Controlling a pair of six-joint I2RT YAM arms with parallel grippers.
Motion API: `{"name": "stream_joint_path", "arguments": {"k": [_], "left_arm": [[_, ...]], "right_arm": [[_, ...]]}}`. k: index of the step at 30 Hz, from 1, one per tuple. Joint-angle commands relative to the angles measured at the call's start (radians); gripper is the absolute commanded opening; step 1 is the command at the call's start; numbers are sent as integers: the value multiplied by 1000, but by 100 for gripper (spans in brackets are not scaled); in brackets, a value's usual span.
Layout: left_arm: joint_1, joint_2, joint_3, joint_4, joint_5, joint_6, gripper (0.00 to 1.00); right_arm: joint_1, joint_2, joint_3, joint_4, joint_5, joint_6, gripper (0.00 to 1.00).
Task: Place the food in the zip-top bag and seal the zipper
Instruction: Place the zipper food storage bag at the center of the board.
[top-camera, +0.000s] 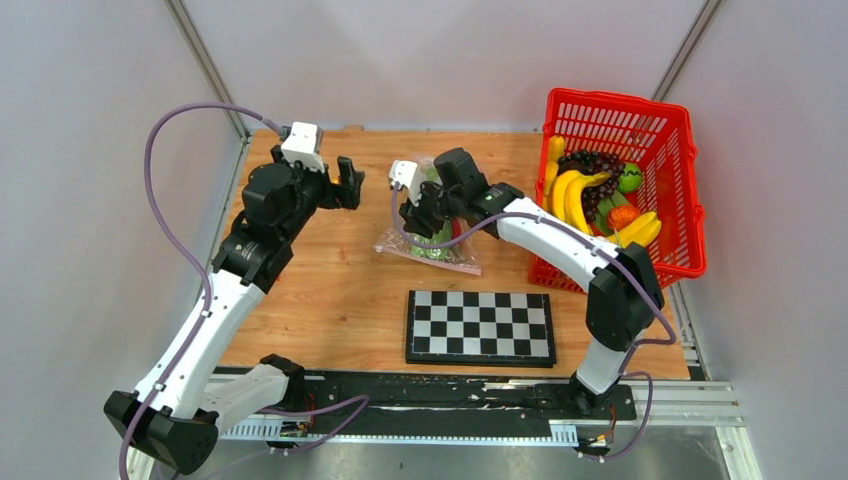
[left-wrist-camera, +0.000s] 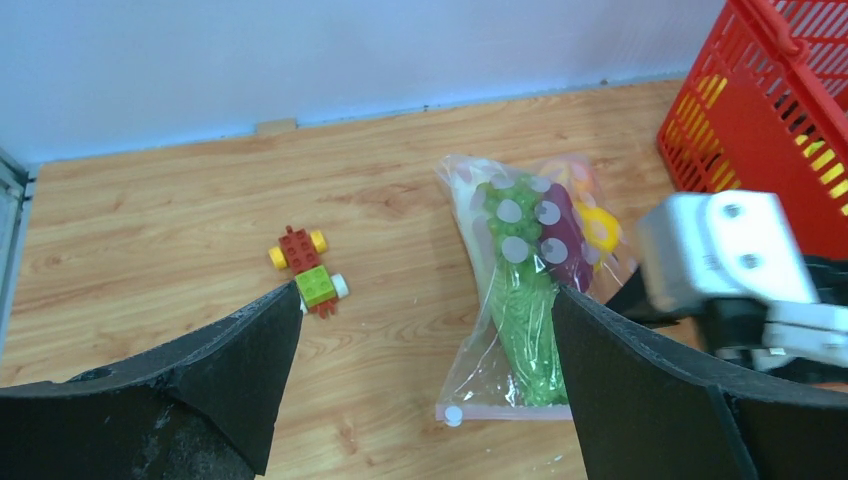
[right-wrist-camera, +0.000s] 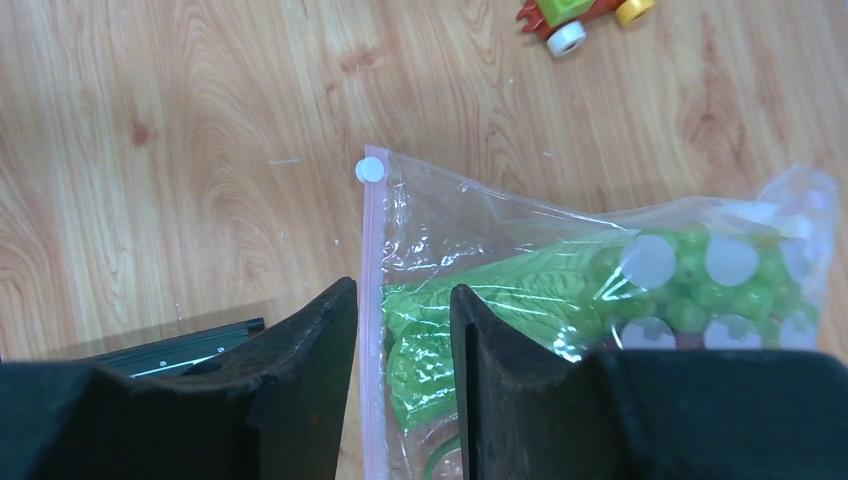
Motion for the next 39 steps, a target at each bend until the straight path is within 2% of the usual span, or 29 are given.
{"name": "stream_joint_path", "arguments": {"k": [1,6,9,14,20,26,28,30,35,37,38,39], "left_arm": [[16,3,-8,49,-37,-47,100],[20,15,-21,47,-13,-67,100],[22,27,-29,40,4,-76,100],[23,63,-35,29,25,-106,100],[26,109,-35,9,14,-134,100],[28,148,-31,9,10,-167,100],[30,154,-23,-4,0,-172,100],[29,153,-22,-20,-28,-175,100],[34,165,-29,-25,-83,-204,100],[34,182,-17,-41,-91,-215,100],[34,189,-11,-49,-104,-226,100],[34,195,-6,-58,-133,-236,100]], "right_arm": [[-1,-125,-3,69,33,66,41],[-37,-164,-20,52,267,200,42],[-75,-186,-54,19,347,305,42],[-129,-237,-139,-36,510,380,43],[-262,-340,-258,-34,501,443,43],[-286,-360,-249,-65,509,416,44],[-302,-366,-242,-87,564,427,44],[-321,-384,-247,-81,493,413,44],[-323,-428,-233,6,73,397,47],[-321,-449,-225,60,10,439,56],[-321,-460,-219,84,10,455,64],[-320,-476,-213,109,24,461,76]]}}
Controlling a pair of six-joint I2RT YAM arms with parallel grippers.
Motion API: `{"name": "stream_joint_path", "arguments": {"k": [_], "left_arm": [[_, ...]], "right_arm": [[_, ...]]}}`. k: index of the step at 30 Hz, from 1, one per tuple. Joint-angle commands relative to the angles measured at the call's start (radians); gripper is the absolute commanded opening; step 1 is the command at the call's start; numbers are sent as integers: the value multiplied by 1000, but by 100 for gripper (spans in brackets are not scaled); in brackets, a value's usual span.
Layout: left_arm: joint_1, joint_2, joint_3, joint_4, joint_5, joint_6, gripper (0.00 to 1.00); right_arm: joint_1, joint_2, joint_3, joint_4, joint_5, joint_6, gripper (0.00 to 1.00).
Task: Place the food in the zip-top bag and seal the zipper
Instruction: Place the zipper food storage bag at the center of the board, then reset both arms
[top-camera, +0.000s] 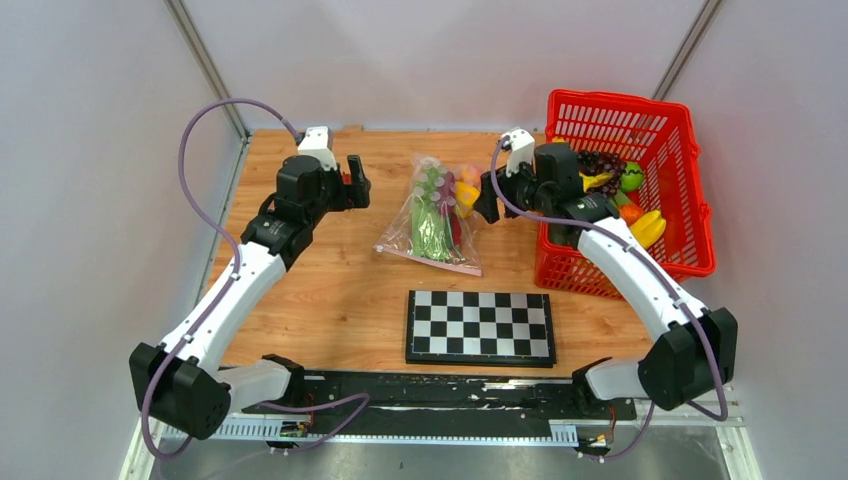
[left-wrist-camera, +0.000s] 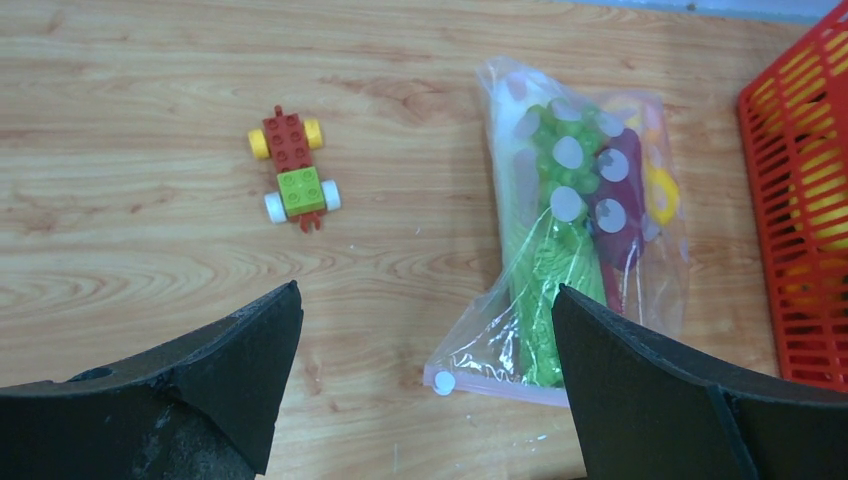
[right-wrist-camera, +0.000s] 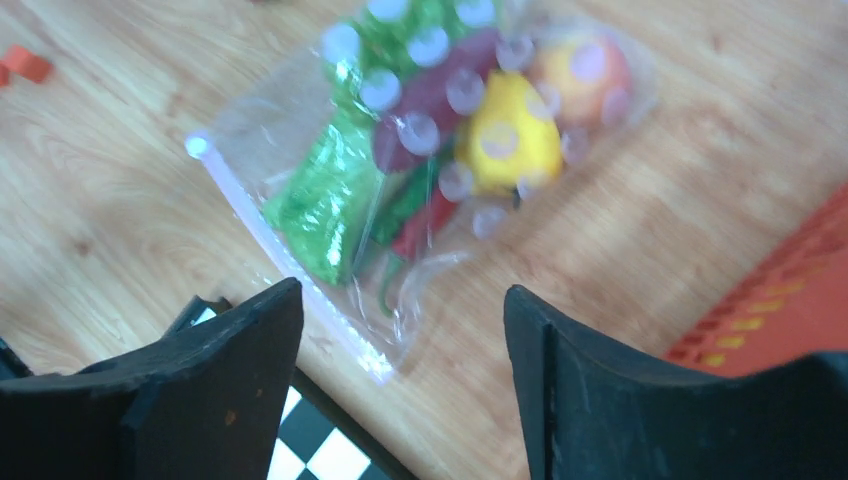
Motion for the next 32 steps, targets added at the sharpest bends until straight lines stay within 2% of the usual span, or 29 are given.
{"name": "stream_joint_path", "arguments": {"k": [1,3,4,6,8,10,15,19,24,32], "left_arm": [[7,30,31,-35,-88,-61,100],[7,29,38,-45,-134,-68,100],[7,24,37,-46,-156,-73,100],[7,8,29,-33,-195,-82,100],[6,-12,19,-21,-215,-75,100],[7,-38,9,-16,-248,-75,100],[7,-98,-25,-6,-340,-84,100],[7,-127,-39,13,-404,-102,100],[7,-145,-49,42,-436,-104,100],[7,-135,-34,14,-482,-101,100]], "right_arm": [[3,-87,63,156,-125,45,79],[2,-115,63,192,-36,47,95],[1,-127,63,205,11,45,99],[-4,-147,66,219,163,50,100],[-30,-164,71,214,292,127,100],[-78,-184,61,211,349,199,100],[-145,-259,-17,236,381,255,100],[-146,-328,-86,290,270,244,100],[-146,-334,-98,270,190,259,100],[-146,-318,-105,259,153,292,100]]}}
